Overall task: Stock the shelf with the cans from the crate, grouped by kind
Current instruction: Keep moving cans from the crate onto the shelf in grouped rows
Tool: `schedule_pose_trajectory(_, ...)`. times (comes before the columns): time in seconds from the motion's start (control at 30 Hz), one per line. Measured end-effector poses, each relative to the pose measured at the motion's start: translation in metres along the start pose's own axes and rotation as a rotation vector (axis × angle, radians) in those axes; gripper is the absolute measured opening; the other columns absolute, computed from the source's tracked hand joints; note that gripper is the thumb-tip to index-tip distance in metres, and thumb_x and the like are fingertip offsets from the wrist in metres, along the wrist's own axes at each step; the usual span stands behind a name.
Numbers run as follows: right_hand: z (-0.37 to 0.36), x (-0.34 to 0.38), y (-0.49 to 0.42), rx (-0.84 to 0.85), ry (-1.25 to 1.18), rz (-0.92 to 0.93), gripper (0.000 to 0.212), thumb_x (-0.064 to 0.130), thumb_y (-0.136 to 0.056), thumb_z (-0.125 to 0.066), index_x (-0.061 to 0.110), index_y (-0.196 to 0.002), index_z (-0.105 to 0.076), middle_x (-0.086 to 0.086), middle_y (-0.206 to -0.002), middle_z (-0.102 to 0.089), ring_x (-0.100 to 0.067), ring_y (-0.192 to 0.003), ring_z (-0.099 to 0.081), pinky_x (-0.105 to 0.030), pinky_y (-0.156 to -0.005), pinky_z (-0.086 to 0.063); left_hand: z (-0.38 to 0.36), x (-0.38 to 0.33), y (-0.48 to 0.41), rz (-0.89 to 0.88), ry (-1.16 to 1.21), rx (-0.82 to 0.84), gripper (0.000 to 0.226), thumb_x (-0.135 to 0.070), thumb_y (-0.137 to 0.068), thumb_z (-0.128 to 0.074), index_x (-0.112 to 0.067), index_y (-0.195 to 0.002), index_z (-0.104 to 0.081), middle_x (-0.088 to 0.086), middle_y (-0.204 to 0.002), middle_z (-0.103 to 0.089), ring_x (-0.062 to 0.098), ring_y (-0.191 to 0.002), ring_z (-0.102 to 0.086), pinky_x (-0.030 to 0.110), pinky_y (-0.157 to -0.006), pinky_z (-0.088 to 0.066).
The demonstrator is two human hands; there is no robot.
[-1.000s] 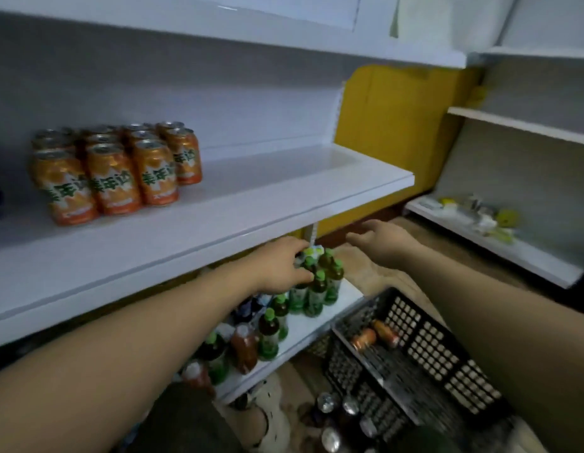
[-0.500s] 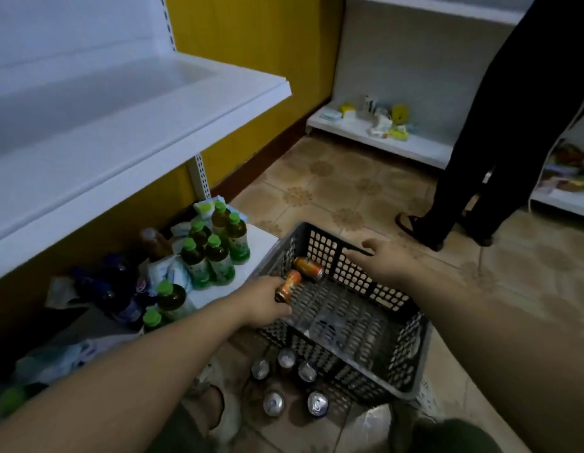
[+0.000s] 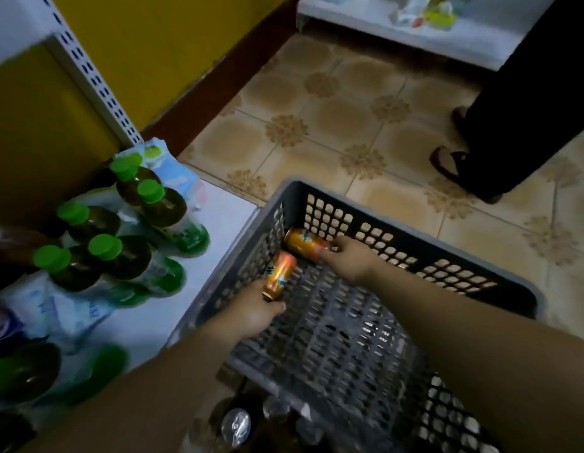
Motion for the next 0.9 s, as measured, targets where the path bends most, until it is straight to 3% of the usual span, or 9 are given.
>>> schedule_pose_trajectory(0.1,-0.040,-0.016,-0.062,0.050,-0.068,0.003,0.058,0.052,-0.091,-0.055,0.018,-0.137,-0.046,-0.004,-0.118,-0.058,-0.021,-0.097,-0.056,-0.028,-0.083,-0.042,-0.011,0.012,-0.056,0.071,0.057,0.031,0.055,-0.029,-0.092,-0.059,-0.017,-0.141,-0.037,0.005,-0.131,-0.051,0.019,-0.105,-0.048,0.024,-0.086,-0.032)
schedule_pose_trajectory(0.23,-0.096,-0.030,-0.122,0.112,-0.083,-0.007,0.062,0.046,-0.093,-0.056,0.014,-0.143,-0.041,-0.012,-0.135,-0.055,-0.027,-0.115,-0.055,-0.038,-0.101,-0.044,-0.031,0.039,-0.108,0.196,0.050,0.026,0.064,-0.026,-0.087,-0.066,-0.011,-0.142,-0.038,0.009,-0.140,-0.047,0.028,-0.123,-0.048,0.028,-0.097,-0.036)
schedule_pose_trajectory(0.43,-0.145,-0.032,-0.175,0.103,-0.189,-0.091,0.077,0.051,-0.086,-0.064,0.012,-0.144,-0.029,-0.015,-0.136,-0.050,-0.033,-0.117,-0.053,-0.043,-0.098,-0.046,-0.046,0.057,-0.159,0.306,0.111,0.026,0.067,-0.024,-0.084,-0.070,-0.006,-0.140,-0.038,0.012,-0.138,-0.048,0.028,-0.123,-0.049,0.032,-0.100,-0.040)
schedule_pose_trajectory(0.5,-0.155,-0.036,-0.177,0.088,-0.265,-0.142,0.074,0.047,-0.082,-0.070,0.013,-0.136,-0.034,-0.011,-0.124,-0.054,-0.029,-0.107,-0.056,-0.040,-0.088,-0.050,-0.047,0.063,-0.164,0.377,0.152,0.063,0.063,-0.026,-0.088,-0.066,-0.007,-0.140,-0.036,0.014,-0.137,-0.048,0.030,-0.122,-0.048,0.038,-0.102,-0.041)
schedule_pose_trajectory(0.57,-0.161,-0.039,-0.173,0.055,-0.348,-0.162,0.055,0.039,-0.079,-0.076,0.015,-0.117,-0.045,-0.004,-0.106,-0.055,-0.023,-0.095,-0.056,-0.038,-0.080,-0.052,-0.044,0.071,-0.167,0.429,0.220,0.080,0.059,-0.026,-0.090,-0.062,-0.009,-0.140,-0.035,0.014,-0.135,-0.048,0.031,-0.120,-0.048,0.042,-0.100,-0.043)
schedule_pose_trajectory(0.67,-0.158,-0.047,-0.150,-0.081,-0.611,-0.202,0.045,0.030,-0.070,-0.083,0.021,-0.088,-0.043,-0.002,-0.090,-0.055,-0.023,-0.087,-0.058,-0.045,-0.077,-0.057,-0.038,0.070,-0.160,0.370,0.397,0.062,0.053,-0.020,-0.094,-0.054,-0.015,-0.143,-0.033,0.016,-0.132,-0.051,0.030,-0.113,-0.052,0.033,-0.083,-0.046)
schedule_pose_trajectory(0.73,-0.144,-0.050,-0.131,-0.170,-0.815,-0.243,0.048,0.027,-0.067,-0.085,0.021,-0.092,-0.044,-0.004,-0.096,-0.056,-0.024,-0.091,-0.061,-0.047,-0.077,-0.058,-0.033,0.056,-0.146,0.320,0.585,0.042,0.050,-0.025,-0.099,-0.047,-0.025,-0.145,-0.029,0.013,-0.136,-0.050,0.027,-0.115,-0.052,0.034,-0.084,-0.045)
schedule_pose_trajectory(0.8,-0.124,-0.048,-0.104,-0.202,-0.914,-0.228,0.059,0.026,-0.066,-0.085,0.019,-0.109,-0.046,-0.004,-0.107,-0.055,-0.024,-0.098,-0.061,-0.044,-0.081,-0.058,-0.029,0.038,-0.121,0.282,0.762,0.091,0.046,-0.034,-0.100,-0.043,-0.028,-0.144,-0.030,0.012,-0.137,-0.050,0.029,-0.118,-0.053,0.039,-0.093,-0.044)
schedule_pose_trajectory(0.9,-0.090,-0.036,-0.048,-0.192,-0.985,-0.124,0.075,0.018,-0.069,-0.084,0.019,-0.131,-0.042,-0.003,-0.122,-0.052,-0.021,-0.106,-0.058,-0.039,-0.089,-0.055,-0.019,0.009,-0.076,0.167,0.943,0.148,0.047,-0.039,-0.098,-0.045,-0.028,-0.141,-0.031,0.019,-0.127,-0.056,0.031,-0.107,-0.060,0.044,-0.096,-0.046)
Point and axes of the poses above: each hand's wrist, its own y-axis away from the middle knuckle, its own z-axis out of the back of the hand, x = y × z, the point moved 2 cm from there along -y, towards the middle knuckle
